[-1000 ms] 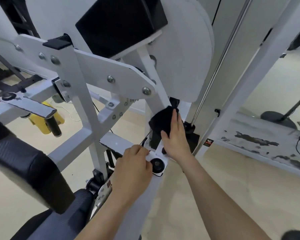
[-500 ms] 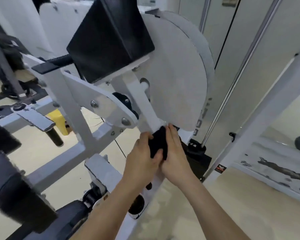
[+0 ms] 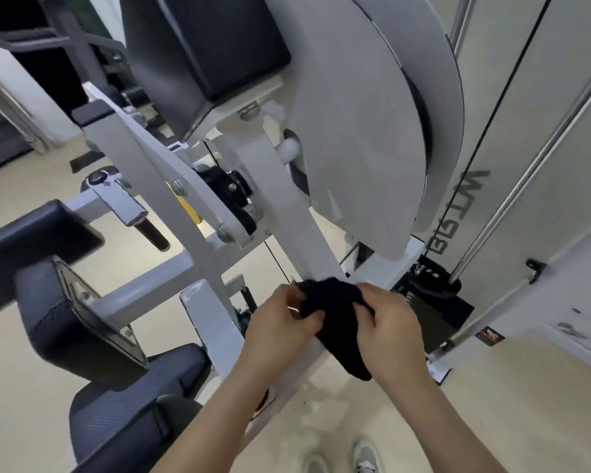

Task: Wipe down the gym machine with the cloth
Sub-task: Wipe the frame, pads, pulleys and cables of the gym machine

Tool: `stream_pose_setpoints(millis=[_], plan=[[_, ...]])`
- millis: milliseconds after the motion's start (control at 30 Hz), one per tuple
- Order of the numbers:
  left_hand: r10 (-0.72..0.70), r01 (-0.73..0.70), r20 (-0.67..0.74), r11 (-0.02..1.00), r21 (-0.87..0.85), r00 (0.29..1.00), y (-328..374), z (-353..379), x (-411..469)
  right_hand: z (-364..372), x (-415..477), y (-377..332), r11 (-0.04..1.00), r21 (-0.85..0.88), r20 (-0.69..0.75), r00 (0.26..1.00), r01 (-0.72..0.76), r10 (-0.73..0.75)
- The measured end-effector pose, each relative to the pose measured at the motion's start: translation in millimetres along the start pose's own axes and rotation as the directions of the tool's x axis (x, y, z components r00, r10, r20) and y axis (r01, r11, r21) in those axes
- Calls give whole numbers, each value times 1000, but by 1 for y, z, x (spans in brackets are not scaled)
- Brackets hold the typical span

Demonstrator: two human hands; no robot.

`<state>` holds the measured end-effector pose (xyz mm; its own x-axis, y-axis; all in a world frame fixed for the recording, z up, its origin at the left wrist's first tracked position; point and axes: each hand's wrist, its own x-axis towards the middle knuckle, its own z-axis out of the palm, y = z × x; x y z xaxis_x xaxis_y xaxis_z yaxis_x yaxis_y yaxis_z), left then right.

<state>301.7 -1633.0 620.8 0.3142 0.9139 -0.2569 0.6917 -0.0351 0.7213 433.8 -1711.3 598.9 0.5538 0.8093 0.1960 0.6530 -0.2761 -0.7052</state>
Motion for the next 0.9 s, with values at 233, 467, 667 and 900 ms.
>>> stream_pose_setpoints(millis=[233, 467, 667, 900], plan=[[315, -320, -110, 947, -27, 943, 3, 7, -29, 15, 1, -20, 983, 159, -313, 949, 90, -36], [284, -234, 96, 907, -349, 954, 5, -3, -23, 30, 26, -34, 957, 248, 80, 988, -150, 135], [453, -439, 14, 871, -219, 892, 22, -38, -38, 28, 53, -73, 949, 288, -135, 987, 126, -90], [850, -726, -268, 527, 442, 454, 62, -111, -46, 8, 82, -105, 766, 636, -14, 994, 90, -105]])
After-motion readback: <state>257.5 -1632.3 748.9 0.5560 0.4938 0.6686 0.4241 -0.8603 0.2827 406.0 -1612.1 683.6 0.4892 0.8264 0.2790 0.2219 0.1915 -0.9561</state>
